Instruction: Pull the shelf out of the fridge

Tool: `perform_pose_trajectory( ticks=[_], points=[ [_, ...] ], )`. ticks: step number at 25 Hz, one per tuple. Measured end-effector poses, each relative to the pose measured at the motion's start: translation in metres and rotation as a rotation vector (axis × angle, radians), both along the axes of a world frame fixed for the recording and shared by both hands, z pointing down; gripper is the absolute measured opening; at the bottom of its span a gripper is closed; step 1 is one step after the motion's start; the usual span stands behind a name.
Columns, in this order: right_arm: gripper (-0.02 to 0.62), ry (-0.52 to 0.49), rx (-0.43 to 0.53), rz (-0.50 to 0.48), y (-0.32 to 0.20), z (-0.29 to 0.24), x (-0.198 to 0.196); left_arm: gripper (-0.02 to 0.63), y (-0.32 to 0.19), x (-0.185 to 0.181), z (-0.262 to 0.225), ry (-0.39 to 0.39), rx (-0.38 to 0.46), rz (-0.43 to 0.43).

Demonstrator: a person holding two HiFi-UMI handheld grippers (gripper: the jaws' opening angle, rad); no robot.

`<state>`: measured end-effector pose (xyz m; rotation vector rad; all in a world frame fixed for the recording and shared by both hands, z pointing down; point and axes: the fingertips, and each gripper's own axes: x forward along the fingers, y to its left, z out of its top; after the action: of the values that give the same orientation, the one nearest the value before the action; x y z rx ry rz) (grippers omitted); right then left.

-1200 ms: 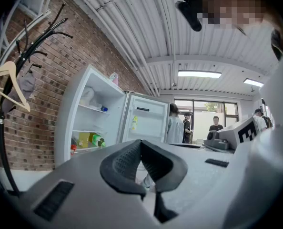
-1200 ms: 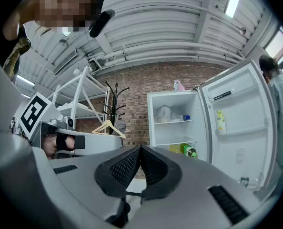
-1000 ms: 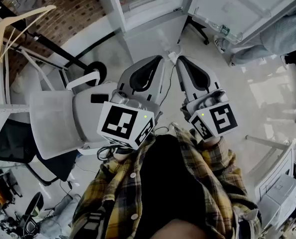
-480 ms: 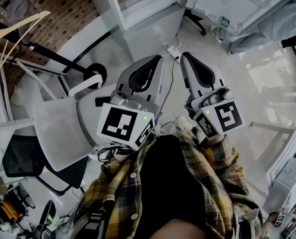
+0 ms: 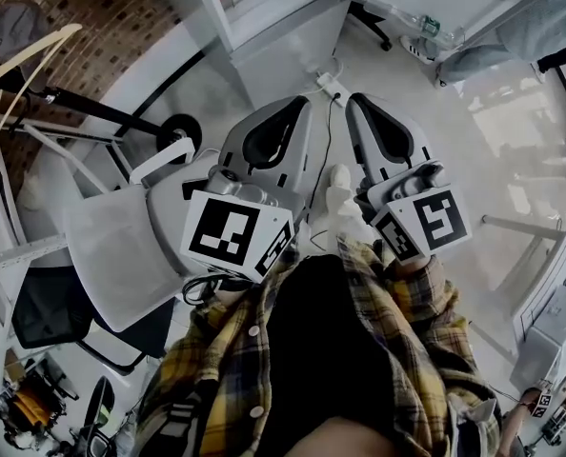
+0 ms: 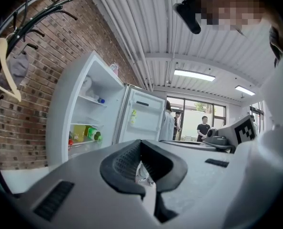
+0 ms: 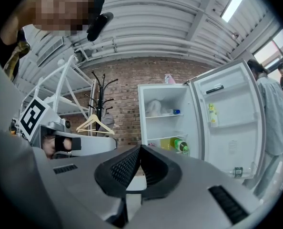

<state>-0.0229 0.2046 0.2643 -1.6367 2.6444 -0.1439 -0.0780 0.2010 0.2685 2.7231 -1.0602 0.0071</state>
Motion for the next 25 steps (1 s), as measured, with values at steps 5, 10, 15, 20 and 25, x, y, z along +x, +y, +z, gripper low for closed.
perform_pose_trajectory(
  ticks=[5, 10, 15, 20, 25],
  points=[
    [0.018, 0.004, 0.002, -0.022, -0.017, 0.002, 0.02, 0.003, -0.017, 0.014, 0.0, -0.004, 0.007, -0.041],
    [0.018, -0.009, 0.02, -0.075, -0.045, -0.004, 0.046, 0.003, -0.042, 0.04, -0.008, 0.001, 0.028, -0.094],
    [0.018, -0.002, 0.038, -0.132, -0.074, -0.011, 0.079, 0.003, -0.069, 0.074, -0.014, 0.009, 0.048, -0.143],
    [0.018, 0.001, 0.044, -0.179, -0.093, -0.014, 0.11, 0.003, -0.087, 0.106, -0.016, 0.02, 0.049, -0.187],
    [0.018, -0.01, 0.028, -0.21, -0.106, -0.008, 0.13, 0.003, -0.097, 0.12, -0.012, 0.012, 0.036, -0.227]
  ],
)
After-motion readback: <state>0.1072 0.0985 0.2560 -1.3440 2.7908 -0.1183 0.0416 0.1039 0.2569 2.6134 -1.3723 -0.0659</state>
